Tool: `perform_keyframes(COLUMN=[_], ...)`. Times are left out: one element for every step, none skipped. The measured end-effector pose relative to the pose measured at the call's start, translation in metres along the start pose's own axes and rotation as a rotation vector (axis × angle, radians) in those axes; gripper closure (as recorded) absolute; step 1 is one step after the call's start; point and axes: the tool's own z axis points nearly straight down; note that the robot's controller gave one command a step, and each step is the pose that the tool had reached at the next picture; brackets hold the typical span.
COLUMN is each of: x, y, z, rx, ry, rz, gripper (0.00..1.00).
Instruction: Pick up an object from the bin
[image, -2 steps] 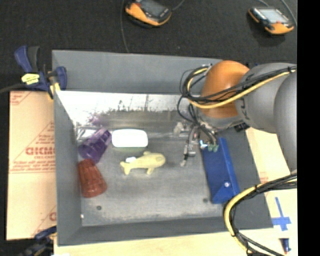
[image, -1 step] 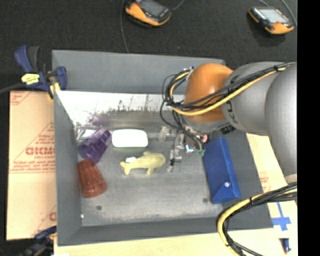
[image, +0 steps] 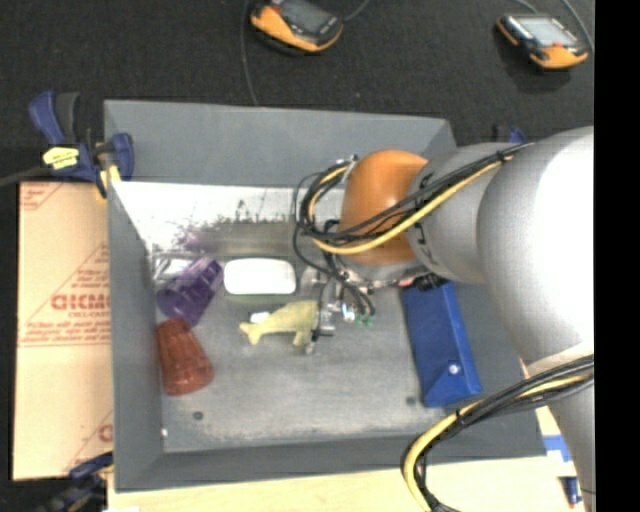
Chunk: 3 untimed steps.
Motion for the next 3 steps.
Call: perform_keyframes(x=[-0.0034,-0.0034,-0.0080], y=[0.0493,0.0491,0.0458], z=[0.0004,0.0004,0.0003], rx=[-0.004,-0.004,-0.002], ry=[-0.011,-0.011,-0.016], rz=[-0.309,-0.310,-0.604], gripper=[1.00,1.00,1.00])
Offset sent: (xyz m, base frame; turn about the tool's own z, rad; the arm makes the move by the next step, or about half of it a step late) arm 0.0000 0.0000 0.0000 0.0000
